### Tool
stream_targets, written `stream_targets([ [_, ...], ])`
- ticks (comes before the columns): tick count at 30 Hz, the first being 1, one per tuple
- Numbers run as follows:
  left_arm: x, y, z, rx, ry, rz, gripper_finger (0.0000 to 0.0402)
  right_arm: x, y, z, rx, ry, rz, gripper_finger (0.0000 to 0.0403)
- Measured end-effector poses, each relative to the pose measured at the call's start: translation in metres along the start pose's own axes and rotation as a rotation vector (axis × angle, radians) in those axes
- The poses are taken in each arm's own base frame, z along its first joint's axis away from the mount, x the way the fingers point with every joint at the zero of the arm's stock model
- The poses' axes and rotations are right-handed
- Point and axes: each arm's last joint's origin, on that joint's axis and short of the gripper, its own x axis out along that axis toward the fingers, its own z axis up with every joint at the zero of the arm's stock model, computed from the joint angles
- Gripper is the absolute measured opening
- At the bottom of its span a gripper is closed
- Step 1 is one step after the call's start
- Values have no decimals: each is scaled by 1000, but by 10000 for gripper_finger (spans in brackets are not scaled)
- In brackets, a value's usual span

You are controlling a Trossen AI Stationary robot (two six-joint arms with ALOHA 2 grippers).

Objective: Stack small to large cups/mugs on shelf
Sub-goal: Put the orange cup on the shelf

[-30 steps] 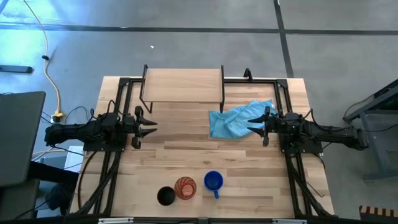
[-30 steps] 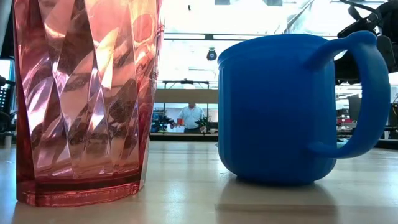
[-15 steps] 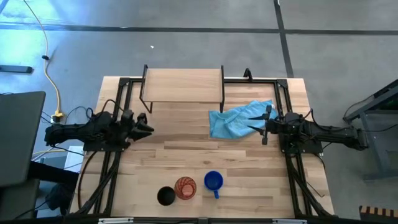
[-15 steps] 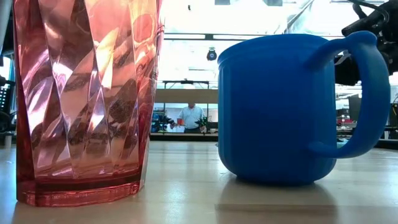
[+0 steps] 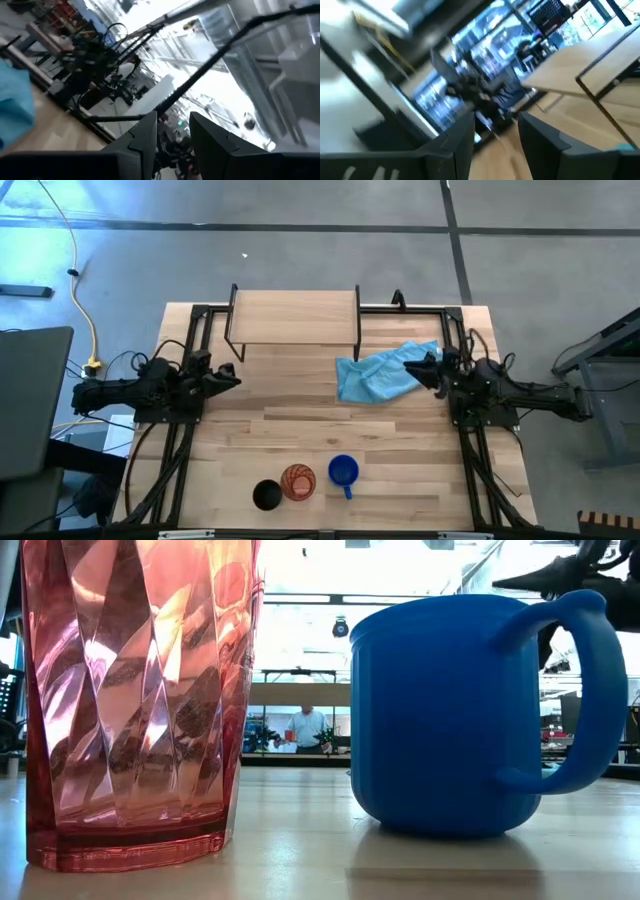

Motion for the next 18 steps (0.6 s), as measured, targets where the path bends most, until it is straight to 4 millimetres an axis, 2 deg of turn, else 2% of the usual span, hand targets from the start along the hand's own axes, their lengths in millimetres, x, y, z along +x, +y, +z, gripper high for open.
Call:
stream_targets([
  [4,0,4,-1,-97,-28,63,106,0,3,5,172,-60,24,144],
  [8,0,0,0,-111,-19,13,106,0,4,5,263,-65,34,144],
  [12,0,-2,3,-107,-55,-5,106,0,4,5,262,-64,34,144],
  [18,5,-14,7,-113,-72,-125,106,0,-1,0,193,-18,-24,144],
])
